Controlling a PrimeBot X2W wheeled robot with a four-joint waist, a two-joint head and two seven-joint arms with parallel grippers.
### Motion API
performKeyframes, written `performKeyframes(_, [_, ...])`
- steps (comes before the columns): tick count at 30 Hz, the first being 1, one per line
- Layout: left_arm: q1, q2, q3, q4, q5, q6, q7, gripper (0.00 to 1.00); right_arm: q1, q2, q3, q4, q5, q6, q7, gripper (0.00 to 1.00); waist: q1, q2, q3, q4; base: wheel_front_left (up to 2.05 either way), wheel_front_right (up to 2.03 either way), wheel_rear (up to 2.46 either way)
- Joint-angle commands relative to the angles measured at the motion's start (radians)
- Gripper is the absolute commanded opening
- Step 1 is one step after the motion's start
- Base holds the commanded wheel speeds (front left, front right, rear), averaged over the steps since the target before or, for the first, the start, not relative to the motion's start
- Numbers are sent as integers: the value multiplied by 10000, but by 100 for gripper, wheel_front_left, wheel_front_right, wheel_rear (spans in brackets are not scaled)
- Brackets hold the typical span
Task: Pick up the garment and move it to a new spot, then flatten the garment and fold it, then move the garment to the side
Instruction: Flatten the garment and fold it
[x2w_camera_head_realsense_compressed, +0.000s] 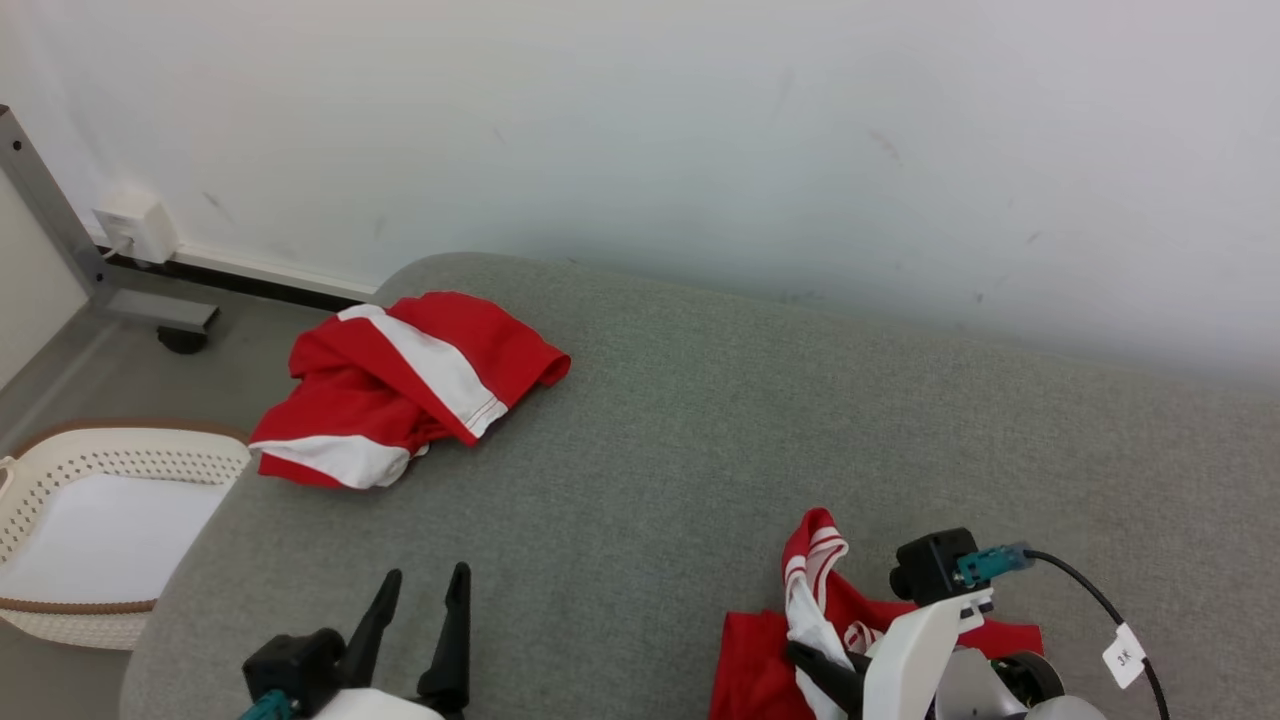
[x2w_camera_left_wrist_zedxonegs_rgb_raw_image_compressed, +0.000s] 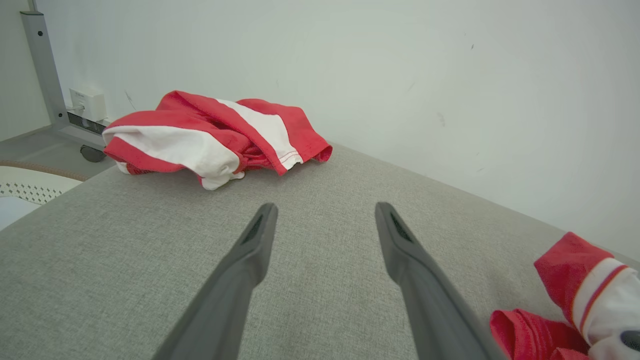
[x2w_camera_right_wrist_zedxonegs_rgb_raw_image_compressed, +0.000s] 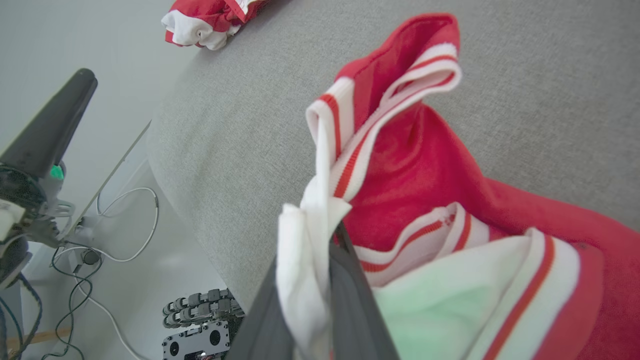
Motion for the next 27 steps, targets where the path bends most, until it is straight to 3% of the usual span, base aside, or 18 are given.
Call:
performKeyframes(1, [-110, 1, 26, 58, -31, -48, 0, 100, -205, 52, 117, 404, 115, -22, -156, 0, 0, 0, 24, 50, 0, 0, 0])
performKeyframes(2, [-116, 0, 35, 82, -33, -52, -1, 100, -273, 90, 204, 633, 121, -21, -234, 15, 0, 0, 28, 54, 0, 0, 0])
performKeyframes(3, [-122, -1, 47, 94, -33, -39, 0, 100, -354, 119, 285, 871, 135, -21, -325, 48, 0, 0, 31, 48, 0, 0, 0])
performKeyframes(4, [-125, -1, 57, 107, -32, -31, -1, 100, -421, 149, 400, 1097, 187, -22, -391, 100, 0, 0, 34, 35, 0, 0, 0])
performKeyframes(9, [-108, 0, 162, 116, -50, 9, 0, 100, -698, 227, 1011, 1605, 887, -21, -945, 100, 0, 0, 33, -178, 0, 0, 0])
performKeyframes(15, [-53, 10, 283, 16, -9, -9, 0, 100, -1059, 194, 1160, 996, 1563, -21, -2111, 100, 0, 0, 9, -657, 0, 0, 0])
performKeyframes(27, [142, -47, 723, -714, 342, -15, -1, 100, -640, -1278, -697, -349, 524, -21, -4598, 100, 0, 0, -13, -1538, 0, 0, 0])
